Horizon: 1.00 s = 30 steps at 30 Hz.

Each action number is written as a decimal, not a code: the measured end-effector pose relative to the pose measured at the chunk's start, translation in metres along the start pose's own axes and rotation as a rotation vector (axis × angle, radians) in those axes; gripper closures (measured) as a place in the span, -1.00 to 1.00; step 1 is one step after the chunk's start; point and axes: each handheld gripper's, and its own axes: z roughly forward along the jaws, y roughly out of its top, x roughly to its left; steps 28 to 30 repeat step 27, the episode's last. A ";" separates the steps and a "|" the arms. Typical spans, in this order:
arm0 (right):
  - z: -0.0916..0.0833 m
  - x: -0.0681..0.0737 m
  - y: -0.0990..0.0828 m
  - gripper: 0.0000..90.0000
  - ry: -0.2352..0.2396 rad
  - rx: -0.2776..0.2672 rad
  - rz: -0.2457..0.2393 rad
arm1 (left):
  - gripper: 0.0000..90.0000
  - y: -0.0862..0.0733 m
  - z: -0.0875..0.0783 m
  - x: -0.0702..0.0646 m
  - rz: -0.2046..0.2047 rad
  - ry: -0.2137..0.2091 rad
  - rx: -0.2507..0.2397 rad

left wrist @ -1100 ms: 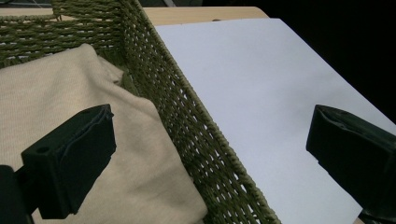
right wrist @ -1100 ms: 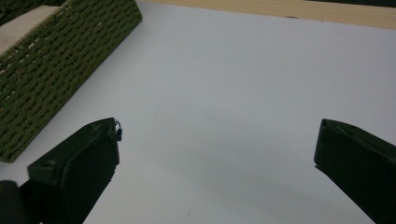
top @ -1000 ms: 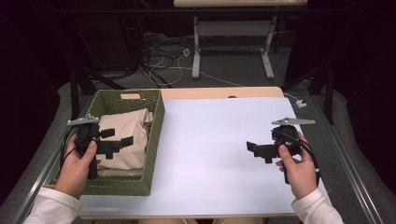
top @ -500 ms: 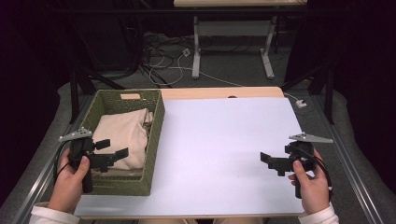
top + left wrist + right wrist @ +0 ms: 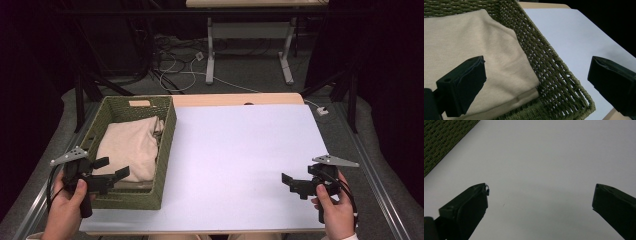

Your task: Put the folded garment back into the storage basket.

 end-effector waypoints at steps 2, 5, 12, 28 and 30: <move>0.000 0.001 -0.003 -1.00 -0.003 0.007 -0.006 | -0.95 -0.002 -0.001 0.000 0.000 0.006 -0.001; 0.001 0.003 -0.005 -1.00 -0.002 0.004 -0.005 | -0.95 -0.006 -0.001 0.000 0.006 0.021 0.004; 0.001 0.007 -0.007 -1.00 0.011 -0.008 0.001 | -0.95 -0.014 -0.004 0.004 -0.013 0.029 0.000; -0.009 0.016 -0.006 -1.00 0.042 -0.039 0.006 | -0.95 -0.023 -0.010 0.008 -0.022 0.055 0.006; -0.009 0.016 -0.006 -1.00 0.042 -0.039 0.006 | -0.95 -0.023 -0.010 0.008 -0.022 0.055 0.006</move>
